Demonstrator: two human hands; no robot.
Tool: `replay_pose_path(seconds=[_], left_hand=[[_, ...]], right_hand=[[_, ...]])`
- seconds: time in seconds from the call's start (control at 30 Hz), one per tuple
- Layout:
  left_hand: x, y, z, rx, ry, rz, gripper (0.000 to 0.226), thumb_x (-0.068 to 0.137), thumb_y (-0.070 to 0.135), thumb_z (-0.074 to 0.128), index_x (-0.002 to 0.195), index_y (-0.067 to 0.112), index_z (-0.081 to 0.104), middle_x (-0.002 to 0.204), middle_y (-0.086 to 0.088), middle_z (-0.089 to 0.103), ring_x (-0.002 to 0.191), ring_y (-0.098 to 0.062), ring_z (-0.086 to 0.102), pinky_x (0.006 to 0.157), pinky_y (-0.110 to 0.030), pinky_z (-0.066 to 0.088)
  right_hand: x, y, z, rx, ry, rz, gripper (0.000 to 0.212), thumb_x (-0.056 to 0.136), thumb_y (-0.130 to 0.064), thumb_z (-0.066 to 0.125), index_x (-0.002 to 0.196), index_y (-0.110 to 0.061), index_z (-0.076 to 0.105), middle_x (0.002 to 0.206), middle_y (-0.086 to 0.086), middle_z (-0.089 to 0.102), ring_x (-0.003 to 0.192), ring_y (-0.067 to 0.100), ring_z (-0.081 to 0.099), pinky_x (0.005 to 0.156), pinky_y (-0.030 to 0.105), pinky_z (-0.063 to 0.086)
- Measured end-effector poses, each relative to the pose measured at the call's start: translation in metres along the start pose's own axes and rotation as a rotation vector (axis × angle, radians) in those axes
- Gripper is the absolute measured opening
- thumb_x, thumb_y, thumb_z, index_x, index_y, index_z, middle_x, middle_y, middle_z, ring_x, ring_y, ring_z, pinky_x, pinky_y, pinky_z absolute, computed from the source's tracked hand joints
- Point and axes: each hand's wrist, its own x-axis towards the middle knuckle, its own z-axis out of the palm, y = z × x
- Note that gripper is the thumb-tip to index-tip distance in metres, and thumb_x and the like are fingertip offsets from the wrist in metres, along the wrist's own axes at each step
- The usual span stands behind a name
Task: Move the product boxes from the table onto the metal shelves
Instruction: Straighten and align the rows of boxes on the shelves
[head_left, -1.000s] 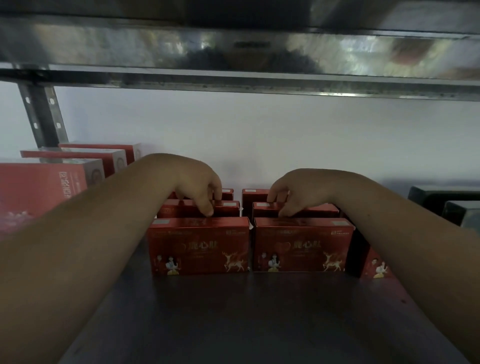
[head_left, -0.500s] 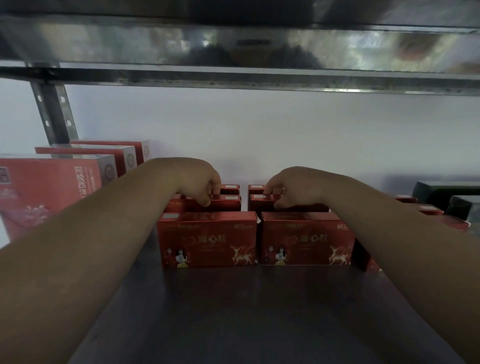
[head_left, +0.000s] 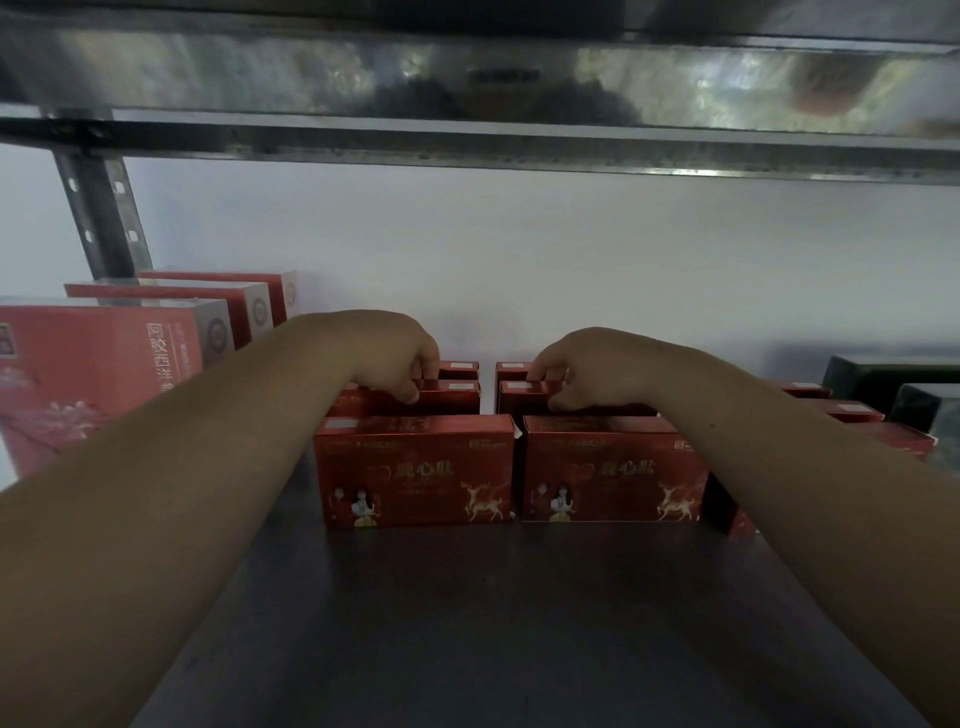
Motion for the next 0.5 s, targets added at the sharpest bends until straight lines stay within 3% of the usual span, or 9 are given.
replay_pose_path(seconds=[0.27, 0.4, 0.5], left_hand=[[-0.003, 0.003, 0.002, 0.039, 0.001, -0.006, 0.042, 0.088, 0.030, 0.072, 0.128, 0.026, 0.061, 0.120, 0.009, 0.063, 0.103, -0.014, 0.058, 0.082, -0.030, 0.044], [-0.011, 0.009, 0.003, 0.044, 0.003, -0.023, 0.048, 0.091, 0.035, 0.068, 0.136, 0.027, 0.055, 0.127, 0.007, 0.060, 0.105, -0.014, 0.055, 0.080, -0.029, 0.041], [-0.023, 0.017, 0.002, 0.036, 0.097, -0.049, 0.049, 0.093, 0.041, 0.063, 0.139, 0.028, 0.052, 0.131, 0.006, 0.058, 0.107, -0.014, 0.053, 0.085, -0.032, 0.043]], right_hand=[[-0.002, -0.002, 0.002, 0.001, 0.014, 0.006, 0.041, 0.090, -0.032, 0.068, 0.131, -0.030, 0.062, 0.126, -0.004, 0.061, 0.103, 0.015, 0.055, 0.087, 0.031, 0.046], [-0.007, -0.002, 0.002, 0.047, 0.036, 0.001, 0.044, 0.092, -0.037, 0.065, 0.135, -0.028, 0.060, 0.131, -0.006, 0.061, 0.113, 0.015, 0.057, 0.093, 0.032, 0.046], [-0.012, -0.002, 0.003, 0.055, 0.103, -0.018, 0.041, 0.096, -0.041, 0.060, 0.135, -0.028, 0.059, 0.132, -0.005, 0.062, 0.119, 0.015, 0.057, 0.094, 0.032, 0.045]])
